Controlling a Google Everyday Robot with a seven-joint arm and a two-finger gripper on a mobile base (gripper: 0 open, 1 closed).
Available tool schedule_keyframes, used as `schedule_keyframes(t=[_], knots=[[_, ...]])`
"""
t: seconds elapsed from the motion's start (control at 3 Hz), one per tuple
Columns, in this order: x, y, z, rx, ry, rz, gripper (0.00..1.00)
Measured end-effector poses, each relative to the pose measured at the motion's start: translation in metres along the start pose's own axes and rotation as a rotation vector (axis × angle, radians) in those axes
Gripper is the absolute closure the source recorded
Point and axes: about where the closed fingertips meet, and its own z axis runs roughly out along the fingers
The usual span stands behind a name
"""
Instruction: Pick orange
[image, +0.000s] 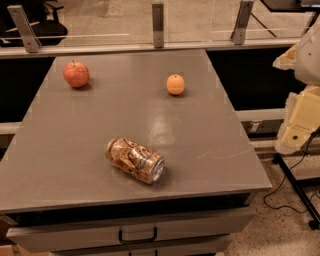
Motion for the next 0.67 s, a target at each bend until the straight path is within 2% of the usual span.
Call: schedule_keyframes(t=[0.33,0.67], knots=[[0.0,0.0,0.0,0.0,0.0,0.0,0.0],[-0.01,-0.011,0.018,-0.008,-0.064,-0.024,0.0]])
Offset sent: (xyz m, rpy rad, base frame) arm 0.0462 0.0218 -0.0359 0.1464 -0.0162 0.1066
